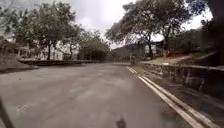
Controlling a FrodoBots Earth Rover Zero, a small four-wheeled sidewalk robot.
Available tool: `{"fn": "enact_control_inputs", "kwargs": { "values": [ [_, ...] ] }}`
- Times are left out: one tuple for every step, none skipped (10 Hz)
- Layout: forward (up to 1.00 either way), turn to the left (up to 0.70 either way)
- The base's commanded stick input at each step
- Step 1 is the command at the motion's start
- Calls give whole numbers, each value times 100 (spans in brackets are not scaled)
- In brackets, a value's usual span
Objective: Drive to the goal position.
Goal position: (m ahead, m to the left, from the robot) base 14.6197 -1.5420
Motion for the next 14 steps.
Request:
{"fn": "enact_control_inputs", "kwargs": {
  "values": [
    [70, 27],
    [70, 0],
    [70, 0],
    [70, 0],
    [70, 0],
    [70, 0],
    [70, 0],
    [70, 0],
    [70, 0],
    [70, 0],
    [70, 0],
    [70, 0],
    [70, 0],
    [70, 0]
  ]
}}
